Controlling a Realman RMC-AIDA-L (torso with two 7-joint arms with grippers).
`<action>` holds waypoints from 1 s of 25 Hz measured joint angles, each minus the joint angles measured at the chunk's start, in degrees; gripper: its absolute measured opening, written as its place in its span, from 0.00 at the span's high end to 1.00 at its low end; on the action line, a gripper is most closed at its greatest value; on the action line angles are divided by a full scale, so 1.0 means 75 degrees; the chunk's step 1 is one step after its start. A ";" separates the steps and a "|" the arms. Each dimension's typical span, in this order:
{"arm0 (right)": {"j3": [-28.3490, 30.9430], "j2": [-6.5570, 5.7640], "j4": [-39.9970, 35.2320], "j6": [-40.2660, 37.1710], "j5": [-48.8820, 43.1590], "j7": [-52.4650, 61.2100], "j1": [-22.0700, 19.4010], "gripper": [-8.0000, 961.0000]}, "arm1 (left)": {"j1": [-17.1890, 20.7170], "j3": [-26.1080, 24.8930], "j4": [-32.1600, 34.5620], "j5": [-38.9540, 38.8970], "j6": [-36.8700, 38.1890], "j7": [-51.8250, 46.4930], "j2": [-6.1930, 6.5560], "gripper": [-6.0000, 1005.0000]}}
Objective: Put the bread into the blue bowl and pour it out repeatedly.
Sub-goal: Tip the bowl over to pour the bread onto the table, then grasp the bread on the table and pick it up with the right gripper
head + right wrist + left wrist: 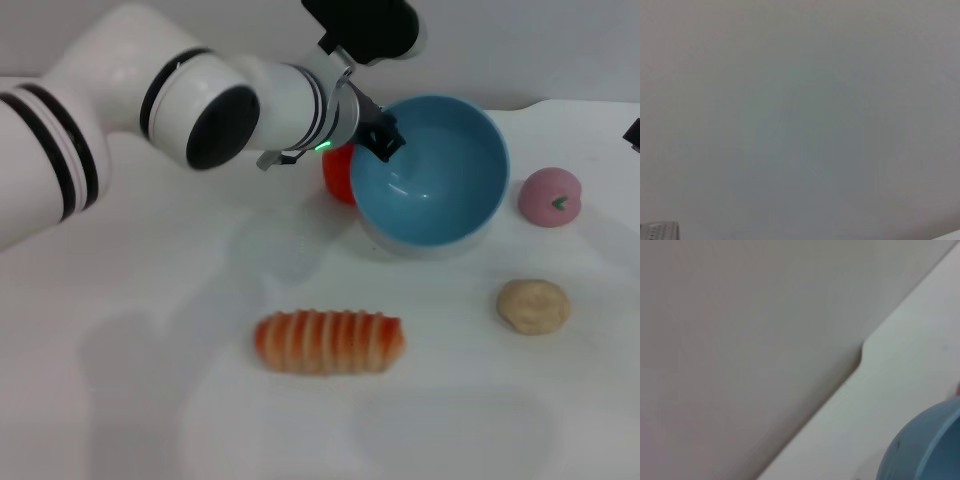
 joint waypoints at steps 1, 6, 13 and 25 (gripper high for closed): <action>0.0001 0.0001 0.0008 -0.0034 0.0000 -0.0001 -0.0001 0.50 | 0.0035 0.0061 -0.0090 -0.0001 0.0239 0.0000 -0.0003 0.99; 0.0006 0.0000 0.0075 -0.0158 0.0000 -0.0004 0.0001 0.49 | 0.0137 0.0148 -0.0246 -0.0016 0.0811 -0.0012 -0.0010 0.99; -0.0071 0.0000 0.0175 -0.0167 -0.0001 -0.0027 0.0119 0.49 | 0.0121 -0.0260 -0.0213 -0.0060 0.0539 -0.0015 0.0024 0.99; -0.1498 -0.0005 0.0235 -0.0361 -0.0121 -0.1037 0.1005 0.48 | -0.0188 -0.3230 0.0387 0.0693 -0.3486 0.0055 0.0149 0.99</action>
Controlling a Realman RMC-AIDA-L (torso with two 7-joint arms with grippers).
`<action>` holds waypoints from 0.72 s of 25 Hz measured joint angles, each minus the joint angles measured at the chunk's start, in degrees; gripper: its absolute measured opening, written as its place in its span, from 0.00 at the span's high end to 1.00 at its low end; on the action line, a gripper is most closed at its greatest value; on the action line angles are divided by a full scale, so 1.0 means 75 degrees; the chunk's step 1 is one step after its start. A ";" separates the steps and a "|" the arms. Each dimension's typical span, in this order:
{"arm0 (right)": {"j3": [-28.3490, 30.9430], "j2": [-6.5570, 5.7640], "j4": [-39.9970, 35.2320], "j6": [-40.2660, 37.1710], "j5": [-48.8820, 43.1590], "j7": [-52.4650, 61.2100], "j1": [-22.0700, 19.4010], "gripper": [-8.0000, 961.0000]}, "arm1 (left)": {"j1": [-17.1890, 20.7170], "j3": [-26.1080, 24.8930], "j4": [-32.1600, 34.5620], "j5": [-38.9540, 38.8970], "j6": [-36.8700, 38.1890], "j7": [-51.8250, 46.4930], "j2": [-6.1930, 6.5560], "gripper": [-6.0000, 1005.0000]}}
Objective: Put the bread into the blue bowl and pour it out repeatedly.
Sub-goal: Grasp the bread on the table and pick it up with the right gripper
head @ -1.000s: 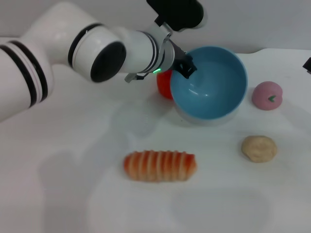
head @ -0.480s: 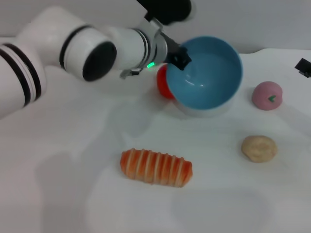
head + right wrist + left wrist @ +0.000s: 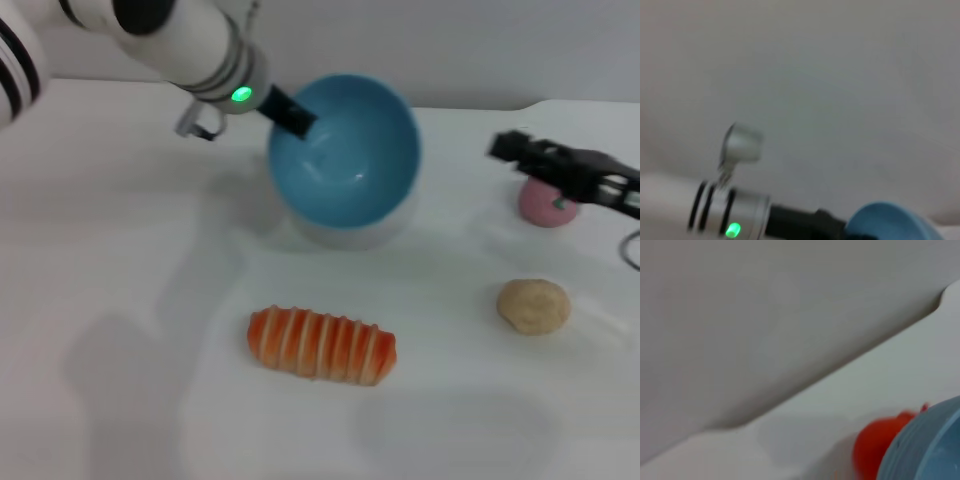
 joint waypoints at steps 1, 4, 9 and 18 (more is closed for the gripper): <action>-0.0222 -0.0006 -0.0024 0.0041 -0.0038 -0.0027 0.0120 0.48 | -0.0003 -0.0198 0.0028 0.0127 -0.0224 0.0001 0.0000 0.99; -0.0863 0.0003 -0.0226 0.0266 -0.0384 -0.0174 0.0435 0.48 | 0.0000 -0.0928 0.0087 0.0398 -0.0825 -0.0050 0.0002 0.98; -0.2544 0.0006 -0.0473 0.0986 -0.0797 -0.0216 0.1041 0.47 | 0.0094 -0.1517 0.0095 0.0421 -0.1394 -0.0092 0.0003 0.98; -0.4534 0.0033 -0.0792 0.1918 -0.3126 0.1985 0.2053 0.47 | 0.0284 -0.1860 0.0094 0.0405 -0.1396 -0.0096 0.0006 0.97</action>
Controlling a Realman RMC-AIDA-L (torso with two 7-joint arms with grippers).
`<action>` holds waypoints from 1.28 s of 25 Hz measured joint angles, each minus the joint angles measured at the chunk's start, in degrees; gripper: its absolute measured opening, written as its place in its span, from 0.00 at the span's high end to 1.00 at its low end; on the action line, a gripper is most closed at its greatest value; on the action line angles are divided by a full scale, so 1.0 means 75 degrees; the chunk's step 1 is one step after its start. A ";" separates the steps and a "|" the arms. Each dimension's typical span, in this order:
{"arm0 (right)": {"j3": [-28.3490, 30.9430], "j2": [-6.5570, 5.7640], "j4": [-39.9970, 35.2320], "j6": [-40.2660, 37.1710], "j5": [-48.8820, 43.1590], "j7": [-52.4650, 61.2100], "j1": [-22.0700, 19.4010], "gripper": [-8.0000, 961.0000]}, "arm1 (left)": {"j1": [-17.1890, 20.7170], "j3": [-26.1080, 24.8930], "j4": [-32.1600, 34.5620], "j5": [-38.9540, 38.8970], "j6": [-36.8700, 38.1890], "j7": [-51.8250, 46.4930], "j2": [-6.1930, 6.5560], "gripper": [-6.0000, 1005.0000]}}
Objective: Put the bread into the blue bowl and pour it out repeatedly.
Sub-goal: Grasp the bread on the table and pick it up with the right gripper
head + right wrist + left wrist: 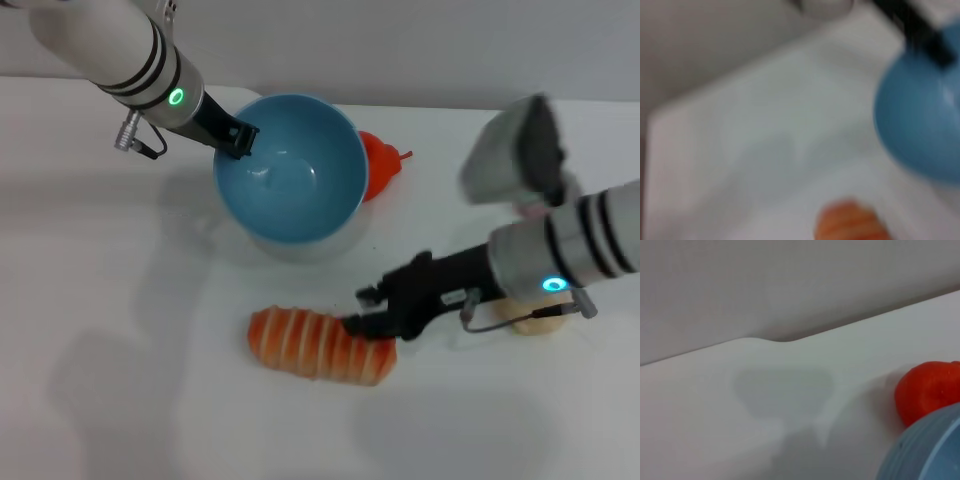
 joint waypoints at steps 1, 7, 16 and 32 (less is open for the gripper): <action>-0.0257 0.0006 -0.0052 0.0097 -0.0289 0.0353 0.0115 0.47 | 0.0001 -0.0008 -0.0001 -0.0001 0.0004 0.0011 -0.0001 0.97; -0.1009 -0.0017 0.0045 0.0141 -0.1070 0.2013 0.0847 0.46 | -0.0053 0.0044 -0.0003 -0.0009 0.0029 0.0064 -0.0027 0.97; -0.1799 0.0042 0.0226 0.0293 -0.1216 0.2386 0.1228 0.46 | -0.0078 0.0071 -0.0029 -0.0164 0.0138 0.0075 -0.0058 0.97; -0.3057 0.0101 0.0390 0.1514 -0.0738 0.2397 0.1306 0.48 | -0.0056 0.0085 -0.0063 -0.0393 0.0149 0.0044 -0.0055 0.97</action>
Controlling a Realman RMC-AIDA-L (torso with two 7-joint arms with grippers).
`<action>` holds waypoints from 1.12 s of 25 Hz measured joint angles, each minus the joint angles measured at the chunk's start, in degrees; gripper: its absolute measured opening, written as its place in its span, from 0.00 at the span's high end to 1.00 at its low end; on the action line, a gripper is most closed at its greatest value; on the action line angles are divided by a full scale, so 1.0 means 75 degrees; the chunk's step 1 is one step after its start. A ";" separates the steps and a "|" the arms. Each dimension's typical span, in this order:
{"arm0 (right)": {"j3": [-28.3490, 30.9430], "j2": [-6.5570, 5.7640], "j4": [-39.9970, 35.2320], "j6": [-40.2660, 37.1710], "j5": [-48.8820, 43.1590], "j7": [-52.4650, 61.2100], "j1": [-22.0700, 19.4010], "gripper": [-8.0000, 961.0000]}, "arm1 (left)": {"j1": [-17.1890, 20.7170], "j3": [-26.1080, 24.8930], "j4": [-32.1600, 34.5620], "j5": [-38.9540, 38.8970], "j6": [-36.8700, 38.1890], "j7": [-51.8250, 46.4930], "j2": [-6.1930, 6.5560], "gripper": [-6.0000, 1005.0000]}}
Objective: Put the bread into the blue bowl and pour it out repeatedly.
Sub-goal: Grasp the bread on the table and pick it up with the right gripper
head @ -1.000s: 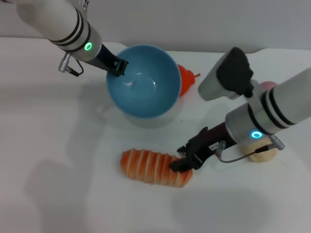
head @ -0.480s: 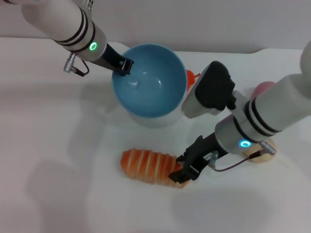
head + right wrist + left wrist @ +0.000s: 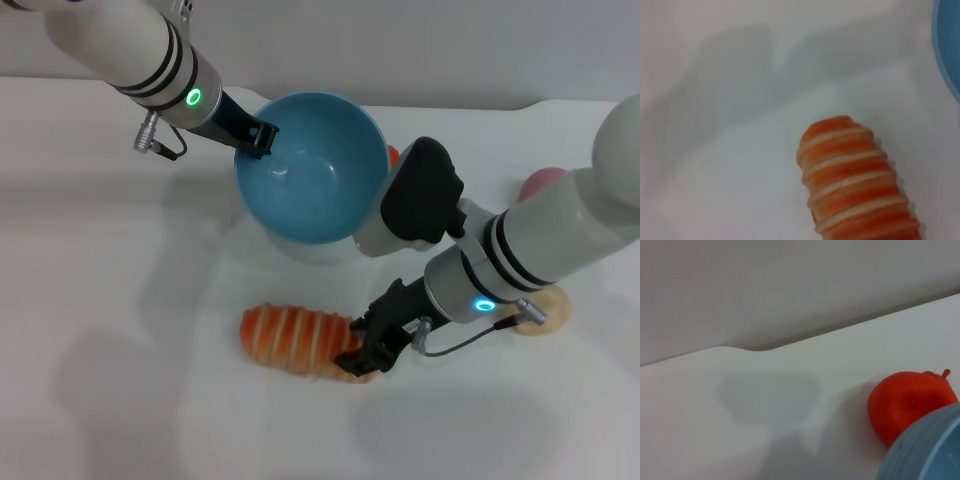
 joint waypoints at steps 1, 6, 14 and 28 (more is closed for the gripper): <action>-0.0072 -0.0005 0.0000 0.0009 -0.0010 -0.0014 0.0001 0.48 | 0.0000 -0.0003 -0.0003 -0.0001 0.0009 -0.0010 0.0001 0.97; -0.0170 -0.0047 0.0002 0.0029 -0.0036 -0.0054 -0.0028 0.49 | 0.0013 -0.0039 -0.0014 -0.0002 0.0037 -0.0023 0.0010 0.97; 0.1007 -0.0139 -0.0196 -0.0529 -0.0056 -0.0936 -0.0394 0.68 | 0.0037 -0.0026 -0.0056 0.0011 0.0059 -0.0027 0.0025 0.97; 0.4618 -0.0155 -0.1524 -0.2733 -0.0984 -0.2007 -0.1863 0.76 | 0.0036 -0.0106 -0.0217 0.0098 0.0231 0.0011 0.0078 0.97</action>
